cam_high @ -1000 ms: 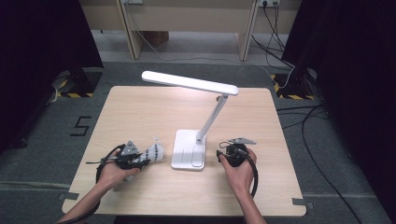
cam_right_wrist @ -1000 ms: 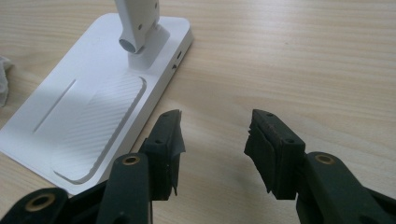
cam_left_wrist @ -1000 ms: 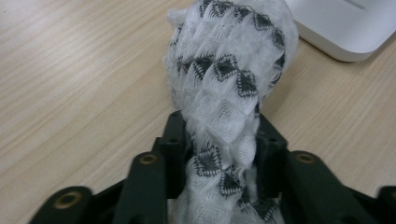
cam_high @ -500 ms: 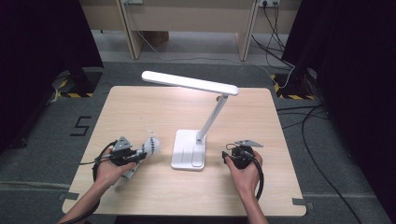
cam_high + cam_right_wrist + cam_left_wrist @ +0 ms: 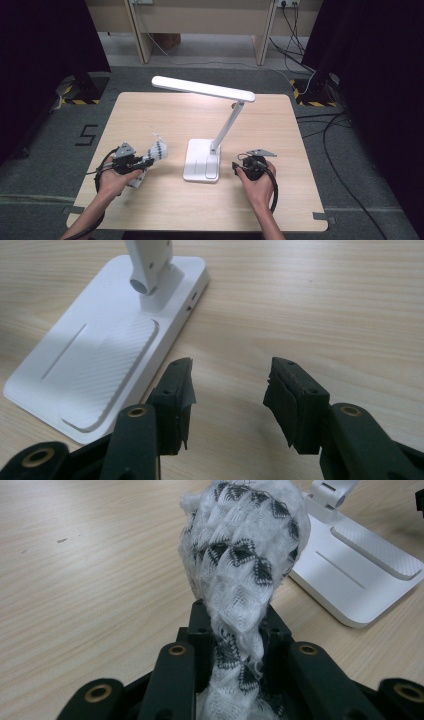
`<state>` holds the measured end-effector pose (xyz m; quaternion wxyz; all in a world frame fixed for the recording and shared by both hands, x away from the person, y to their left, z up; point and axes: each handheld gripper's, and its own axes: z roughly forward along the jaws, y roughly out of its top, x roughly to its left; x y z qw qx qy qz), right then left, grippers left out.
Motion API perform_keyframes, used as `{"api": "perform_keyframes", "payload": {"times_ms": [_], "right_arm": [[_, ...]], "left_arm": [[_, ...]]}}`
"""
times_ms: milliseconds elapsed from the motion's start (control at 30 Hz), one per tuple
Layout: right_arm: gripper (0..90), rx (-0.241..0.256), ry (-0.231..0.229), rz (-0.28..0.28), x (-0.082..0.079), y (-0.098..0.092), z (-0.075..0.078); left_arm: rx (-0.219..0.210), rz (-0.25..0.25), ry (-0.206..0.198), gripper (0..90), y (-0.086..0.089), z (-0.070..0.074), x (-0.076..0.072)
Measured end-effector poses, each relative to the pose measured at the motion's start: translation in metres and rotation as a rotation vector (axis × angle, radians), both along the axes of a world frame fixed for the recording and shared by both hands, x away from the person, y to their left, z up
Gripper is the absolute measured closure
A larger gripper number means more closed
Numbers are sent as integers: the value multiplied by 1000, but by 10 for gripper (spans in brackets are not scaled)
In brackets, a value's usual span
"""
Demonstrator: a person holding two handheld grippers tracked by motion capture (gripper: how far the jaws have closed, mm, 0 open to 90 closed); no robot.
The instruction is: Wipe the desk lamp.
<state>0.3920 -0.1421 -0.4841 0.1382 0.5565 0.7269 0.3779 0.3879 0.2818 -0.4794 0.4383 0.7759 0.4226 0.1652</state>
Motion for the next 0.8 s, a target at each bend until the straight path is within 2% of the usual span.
{"api": "perform_keyframes", "payload": {"times_ms": [133, 433, 800], "right_arm": [[524, 1, -2, 11, 3, 6, 0], [528, 27, -53, 25, 7, 18, 8], [527, 28, -69, 38, 11, 30, 15]], "left_arm": [[-5, 5, 0, 729, 2, 4, -1], [-12, 8, -19, 728, 4, 22, -2], [-7, 22, -42, 727, 15, 40, -6]]}}
